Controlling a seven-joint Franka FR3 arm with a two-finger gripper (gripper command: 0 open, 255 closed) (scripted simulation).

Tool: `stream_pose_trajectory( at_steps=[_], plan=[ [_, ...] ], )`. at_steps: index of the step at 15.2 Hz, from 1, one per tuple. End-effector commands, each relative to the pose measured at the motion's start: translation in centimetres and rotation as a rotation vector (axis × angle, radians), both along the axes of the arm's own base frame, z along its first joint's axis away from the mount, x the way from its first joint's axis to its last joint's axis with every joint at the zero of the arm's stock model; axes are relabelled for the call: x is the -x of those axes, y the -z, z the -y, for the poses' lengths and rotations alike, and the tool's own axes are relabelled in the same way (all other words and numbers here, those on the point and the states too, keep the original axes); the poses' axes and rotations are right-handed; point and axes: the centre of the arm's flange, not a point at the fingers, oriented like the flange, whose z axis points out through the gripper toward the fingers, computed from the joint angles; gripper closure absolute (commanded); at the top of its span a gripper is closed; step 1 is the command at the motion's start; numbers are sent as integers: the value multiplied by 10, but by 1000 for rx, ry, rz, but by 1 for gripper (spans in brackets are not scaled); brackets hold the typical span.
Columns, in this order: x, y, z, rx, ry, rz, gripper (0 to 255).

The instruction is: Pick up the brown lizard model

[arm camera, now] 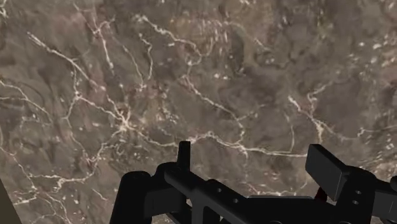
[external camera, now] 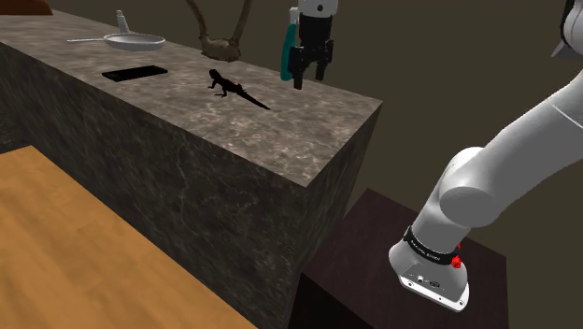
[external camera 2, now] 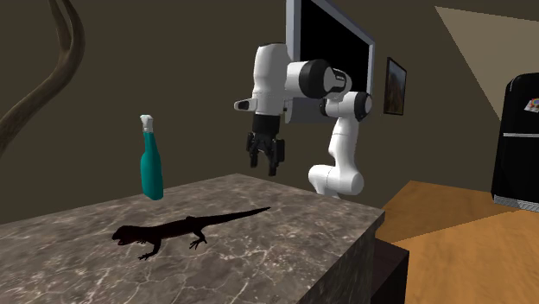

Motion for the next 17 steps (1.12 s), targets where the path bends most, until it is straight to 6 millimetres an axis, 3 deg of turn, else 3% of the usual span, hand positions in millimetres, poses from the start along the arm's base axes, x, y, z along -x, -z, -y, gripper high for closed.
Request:
stream_pose_trajectory(
  at_steps=[1,17],
  plan=[
    [-26,1,-7,-7,10,7,0],
    [-223,15,-55,-58,89,56,0]
  ],
)
